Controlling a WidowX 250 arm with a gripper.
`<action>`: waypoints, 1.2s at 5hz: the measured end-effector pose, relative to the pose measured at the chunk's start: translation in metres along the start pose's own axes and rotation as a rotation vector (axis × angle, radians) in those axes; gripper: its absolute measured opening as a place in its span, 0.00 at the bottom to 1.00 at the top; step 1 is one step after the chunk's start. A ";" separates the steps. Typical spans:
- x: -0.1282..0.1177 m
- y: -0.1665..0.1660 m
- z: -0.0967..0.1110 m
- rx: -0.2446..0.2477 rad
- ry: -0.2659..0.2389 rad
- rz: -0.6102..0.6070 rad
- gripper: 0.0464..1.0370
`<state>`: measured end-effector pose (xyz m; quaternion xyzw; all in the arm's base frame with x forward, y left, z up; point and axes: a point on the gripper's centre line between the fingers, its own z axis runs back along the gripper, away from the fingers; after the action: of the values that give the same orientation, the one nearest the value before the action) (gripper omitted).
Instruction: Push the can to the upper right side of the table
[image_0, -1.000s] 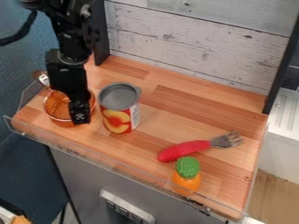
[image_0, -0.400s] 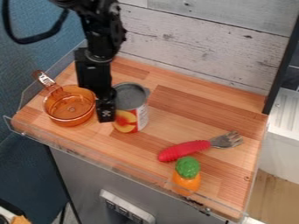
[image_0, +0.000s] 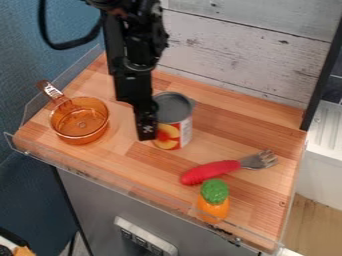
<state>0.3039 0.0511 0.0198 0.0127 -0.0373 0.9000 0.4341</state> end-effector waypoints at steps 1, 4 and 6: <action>-0.020 0.004 0.000 0.033 0.014 0.006 0.96; -0.081 0.017 0.000 0.103 0.086 -0.011 0.96; -0.110 0.035 0.008 0.130 0.128 -0.070 0.96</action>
<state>0.3448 -0.0575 0.0194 -0.0153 0.0497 0.8838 0.4649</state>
